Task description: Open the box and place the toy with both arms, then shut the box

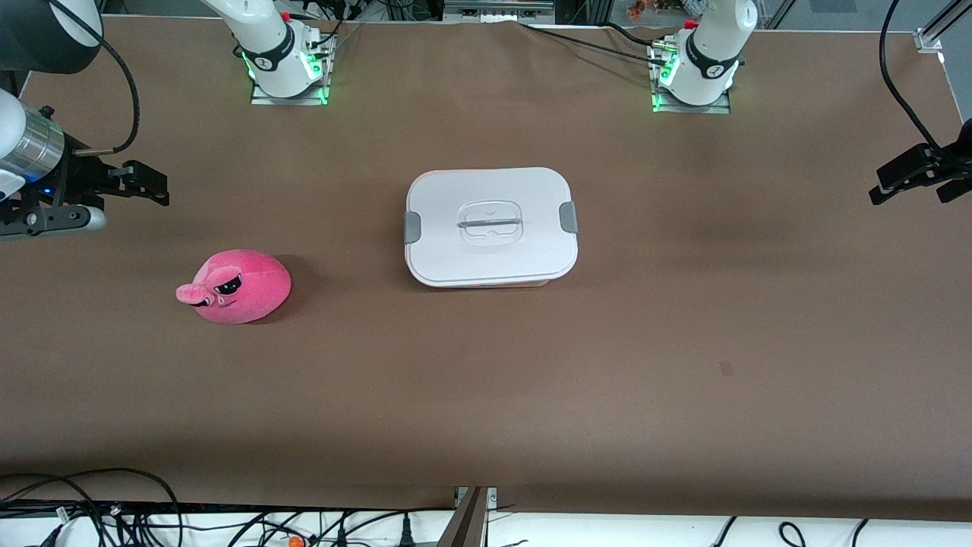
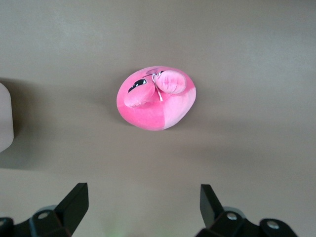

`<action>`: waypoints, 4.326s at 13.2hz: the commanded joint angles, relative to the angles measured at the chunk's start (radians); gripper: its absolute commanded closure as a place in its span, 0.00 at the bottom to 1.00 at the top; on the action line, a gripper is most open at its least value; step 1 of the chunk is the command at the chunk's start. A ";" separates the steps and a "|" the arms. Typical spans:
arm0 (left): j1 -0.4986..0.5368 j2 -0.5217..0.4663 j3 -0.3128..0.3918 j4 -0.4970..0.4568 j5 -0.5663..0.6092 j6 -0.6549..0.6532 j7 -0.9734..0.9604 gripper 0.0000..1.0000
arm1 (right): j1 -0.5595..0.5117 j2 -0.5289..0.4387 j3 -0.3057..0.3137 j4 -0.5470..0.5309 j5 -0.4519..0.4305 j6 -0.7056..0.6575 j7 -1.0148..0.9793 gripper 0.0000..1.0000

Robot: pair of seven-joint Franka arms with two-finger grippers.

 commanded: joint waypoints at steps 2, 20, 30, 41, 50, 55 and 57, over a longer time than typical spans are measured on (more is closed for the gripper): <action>0.006 -0.027 -0.005 -0.026 0.025 0.018 0.054 0.00 | -0.005 0.008 0.003 0.022 -0.013 -0.016 0.010 0.00; 0.008 -0.013 -0.005 0.037 0.023 -0.008 0.040 0.00 | -0.005 0.037 0.003 0.019 -0.008 -0.020 -0.002 0.00; 0.000 0.008 -0.011 0.043 0.023 -0.080 0.048 0.00 | -0.008 0.043 0.003 0.017 -0.011 -0.037 0.006 0.00; -0.006 0.077 -0.391 0.032 0.020 -0.127 0.037 0.00 | -0.008 0.063 0.005 0.019 -0.014 -0.034 -0.002 0.00; -0.260 0.345 -0.534 0.038 0.028 0.082 0.037 0.00 | -0.032 0.137 0.000 0.019 -0.016 -0.036 -0.148 0.00; -0.478 0.476 -0.529 0.040 0.207 0.197 -0.072 0.00 | -0.075 0.221 -0.001 0.010 -0.013 0.021 -0.402 0.00; -0.511 0.534 -0.528 0.058 0.281 0.249 -0.104 0.00 | -0.095 0.259 -0.001 0.007 -0.010 0.053 -0.478 0.00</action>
